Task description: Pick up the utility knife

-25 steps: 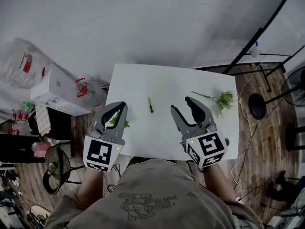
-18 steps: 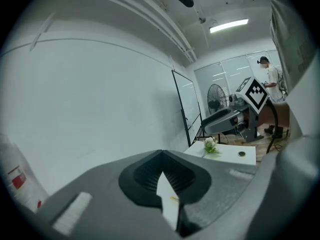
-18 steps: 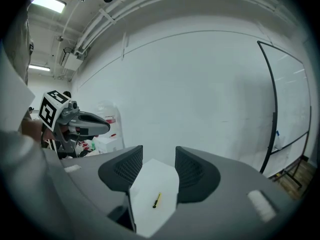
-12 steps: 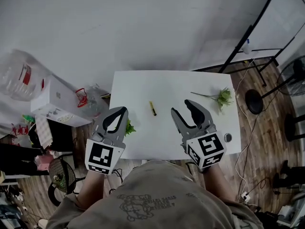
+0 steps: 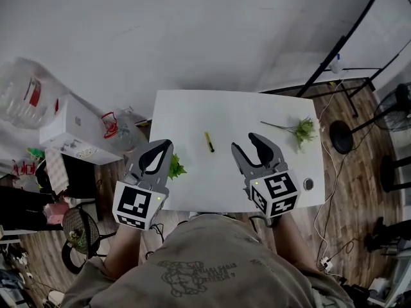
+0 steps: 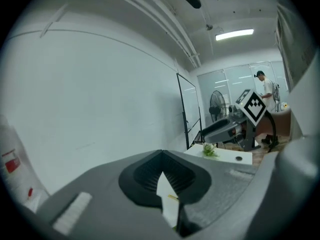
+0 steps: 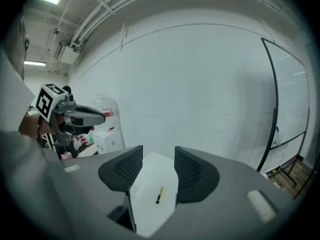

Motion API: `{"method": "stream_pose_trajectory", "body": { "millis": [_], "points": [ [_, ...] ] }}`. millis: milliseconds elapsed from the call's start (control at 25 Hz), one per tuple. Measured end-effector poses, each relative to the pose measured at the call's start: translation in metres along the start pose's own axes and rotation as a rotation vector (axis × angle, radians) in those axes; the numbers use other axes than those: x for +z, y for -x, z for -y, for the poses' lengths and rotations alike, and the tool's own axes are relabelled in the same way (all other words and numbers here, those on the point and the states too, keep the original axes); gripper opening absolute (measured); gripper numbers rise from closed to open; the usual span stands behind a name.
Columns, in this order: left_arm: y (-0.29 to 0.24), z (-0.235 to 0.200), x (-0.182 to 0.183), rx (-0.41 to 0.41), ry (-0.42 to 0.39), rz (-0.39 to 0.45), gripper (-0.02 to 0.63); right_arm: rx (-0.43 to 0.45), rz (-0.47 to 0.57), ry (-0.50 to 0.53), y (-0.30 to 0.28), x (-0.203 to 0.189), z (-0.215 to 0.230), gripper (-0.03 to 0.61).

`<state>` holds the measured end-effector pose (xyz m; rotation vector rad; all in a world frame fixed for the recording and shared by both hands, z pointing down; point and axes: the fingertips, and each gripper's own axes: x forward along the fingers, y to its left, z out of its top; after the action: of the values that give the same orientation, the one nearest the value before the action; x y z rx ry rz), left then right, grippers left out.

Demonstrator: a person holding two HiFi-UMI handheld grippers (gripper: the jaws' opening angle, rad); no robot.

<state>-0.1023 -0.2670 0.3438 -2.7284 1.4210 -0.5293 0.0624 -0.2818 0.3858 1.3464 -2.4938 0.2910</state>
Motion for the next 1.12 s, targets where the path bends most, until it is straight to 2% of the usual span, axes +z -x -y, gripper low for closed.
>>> {"method": "stream_pose_trajectory", "body": {
  "millis": [160,480,720,960,1120],
  "points": [
    [-0.011,-0.011,-0.009,0.004,0.062,-0.002,0.0,0.028,-0.05,-0.039,-0.028,-0.018,0.001,0.212],
    [-0.045,-0.027,-0.05,0.008,0.096,-0.112,0.0,0.084,-0.146,-0.038,-0.093,-0.045,-0.001,0.212],
    [-0.071,-0.026,-0.099,-0.024,0.124,-0.232,0.0,0.124,-0.29,-0.04,-0.142,-0.106,-0.007,0.213],
    [-0.084,-0.028,-0.153,-0.027,0.161,-0.328,0.0,0.119,-0.42,-0.094,-0.167,-0.166,-0.009,0.209],
    [-0.085,-0.026,-0.182,-0.042,0.216,-0.386,0.0,0.115,-0.475,-0.123,-0.179,-0.204,-0.007,0.198]
  ]
}}
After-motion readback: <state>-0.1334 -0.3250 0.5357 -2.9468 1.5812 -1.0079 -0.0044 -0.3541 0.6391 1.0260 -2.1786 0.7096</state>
